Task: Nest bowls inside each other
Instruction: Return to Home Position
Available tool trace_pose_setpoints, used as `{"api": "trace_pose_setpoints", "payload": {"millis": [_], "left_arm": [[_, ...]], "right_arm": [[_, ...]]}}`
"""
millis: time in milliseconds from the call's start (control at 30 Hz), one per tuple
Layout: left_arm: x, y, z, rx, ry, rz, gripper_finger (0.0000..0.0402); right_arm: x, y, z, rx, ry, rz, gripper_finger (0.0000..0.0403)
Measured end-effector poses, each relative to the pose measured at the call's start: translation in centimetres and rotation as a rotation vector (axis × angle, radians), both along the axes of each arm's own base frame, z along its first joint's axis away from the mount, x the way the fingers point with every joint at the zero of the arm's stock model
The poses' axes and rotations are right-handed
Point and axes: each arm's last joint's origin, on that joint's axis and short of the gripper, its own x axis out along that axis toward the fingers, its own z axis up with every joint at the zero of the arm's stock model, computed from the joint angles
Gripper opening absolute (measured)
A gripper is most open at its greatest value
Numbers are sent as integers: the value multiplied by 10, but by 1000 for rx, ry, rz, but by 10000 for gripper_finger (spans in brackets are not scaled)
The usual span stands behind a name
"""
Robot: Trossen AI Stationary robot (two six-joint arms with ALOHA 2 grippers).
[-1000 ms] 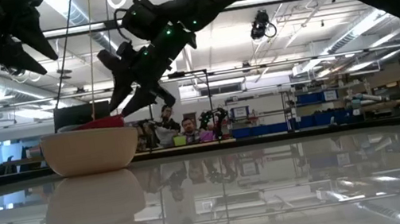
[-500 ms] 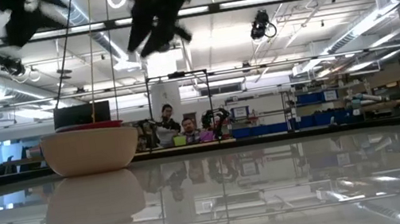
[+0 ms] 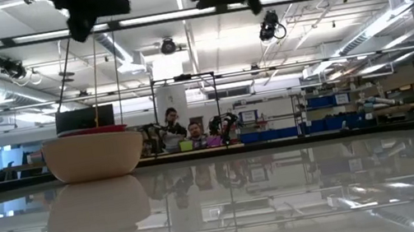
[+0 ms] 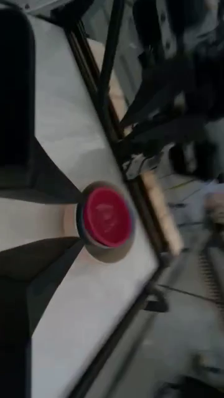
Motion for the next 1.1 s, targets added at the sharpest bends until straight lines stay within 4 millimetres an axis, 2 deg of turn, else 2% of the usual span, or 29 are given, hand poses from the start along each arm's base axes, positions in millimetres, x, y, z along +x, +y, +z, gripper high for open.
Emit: {"api": "trace_pose_setpoints", "payload": {"millis": [133,200,267,333,467,533,600,667,733,933,1033,1100], "left_arm": [[25,5,-17,-5,-43,-97,11],[33,8,-25,-13,-63,-125,6],[38,12,-34,3,-27,-121,9],[39,17,-45,16,66,-104,12],[39,18,-65,-4,230,-118,10],[41,10,-65,75,220,-226,4],[41,1,-60,155,127,-334,3],[36,-7,-62,201,22,-403,3],[27,-11,-74,212,-44,-419,2],[-19,-10,-112,126,-158,-391,1],[-38,-8,-109,123,-273,-379,1],[-50,-7,-105,182,-324,-384,1]], "right_arm": [[-33,6,-37,-51,-101,27,59],[-48,5,-53,-41,-75,79,34],[-61,6,-65,51,-81,111,12],[-72,12,-71,67,-130,151,8],[-93,25,-69,-15,-302,234,6],[-104,33,-72,-76,-333,293,5],[-116,40,-75,-101,-374,336,5],[-127,46,-77,-96,-411,371,4],[-136,49,-82,-64,-422,369,3],[-155,59,-91,-30,-436,404,2],[-167,59,-96,-64,-457,399,2],[-176,56,-99,-87,-485,360,1]]}}
